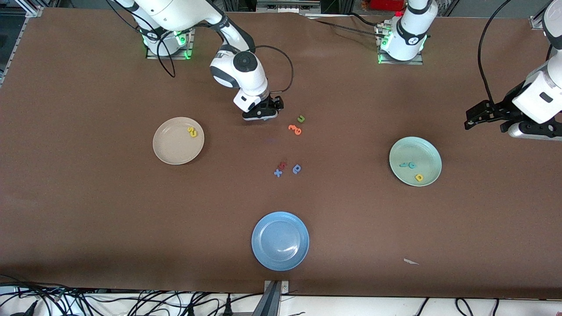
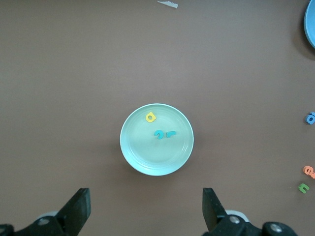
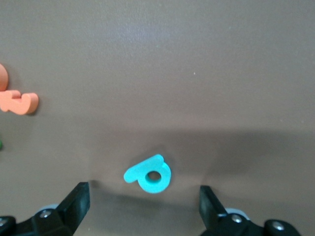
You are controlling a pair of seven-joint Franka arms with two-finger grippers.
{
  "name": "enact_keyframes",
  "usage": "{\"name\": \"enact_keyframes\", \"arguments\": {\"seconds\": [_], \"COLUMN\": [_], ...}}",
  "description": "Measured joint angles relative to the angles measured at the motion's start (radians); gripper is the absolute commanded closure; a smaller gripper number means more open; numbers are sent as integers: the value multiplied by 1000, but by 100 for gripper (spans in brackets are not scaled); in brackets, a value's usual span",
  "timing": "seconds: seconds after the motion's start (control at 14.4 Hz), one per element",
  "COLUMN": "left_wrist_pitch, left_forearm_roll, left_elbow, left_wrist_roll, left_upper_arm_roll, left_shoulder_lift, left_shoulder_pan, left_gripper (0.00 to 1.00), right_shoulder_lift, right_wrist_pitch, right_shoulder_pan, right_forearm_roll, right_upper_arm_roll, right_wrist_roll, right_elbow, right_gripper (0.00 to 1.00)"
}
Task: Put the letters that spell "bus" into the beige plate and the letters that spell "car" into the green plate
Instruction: 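Return the left gripper to rest while the right gripper reaches, then grasp the cyan p with the right gripper and lift it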
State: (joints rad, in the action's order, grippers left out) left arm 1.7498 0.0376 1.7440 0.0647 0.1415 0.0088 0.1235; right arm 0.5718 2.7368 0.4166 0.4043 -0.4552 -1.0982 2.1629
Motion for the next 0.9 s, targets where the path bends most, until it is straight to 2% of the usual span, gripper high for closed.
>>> {"name": "enact_keyframes", "arguments": {"seconds": [0.49,0.69,0.9], "left_wrist_pitch": [-10,-13,-17], "left_forearm_roll": [-6,-23,-24], "left_elbow": [3,3,3], "left_wrist_roll": [0,-1,-4], "left_upper_arm_roll": [0,-17,-21], "left_shoulder_lift": [0,0,0], "left_shoulder_pan": [-11,-9,-10], "left_gripper": [0,0,0], "right_shoulder_lift": [8,10,11], "right_wrist_pitch": [-2,-5,-5], "right_shoulder_pan": [5,6,7], "right_forearm_roll": [95,111,117], "right_upper_arm_roll": [14,16,19], "right_wrist_roll": [-5,-5,-5], "right_elbow": [-20,-20,-21], "right_gripper": [5,16,31]}}
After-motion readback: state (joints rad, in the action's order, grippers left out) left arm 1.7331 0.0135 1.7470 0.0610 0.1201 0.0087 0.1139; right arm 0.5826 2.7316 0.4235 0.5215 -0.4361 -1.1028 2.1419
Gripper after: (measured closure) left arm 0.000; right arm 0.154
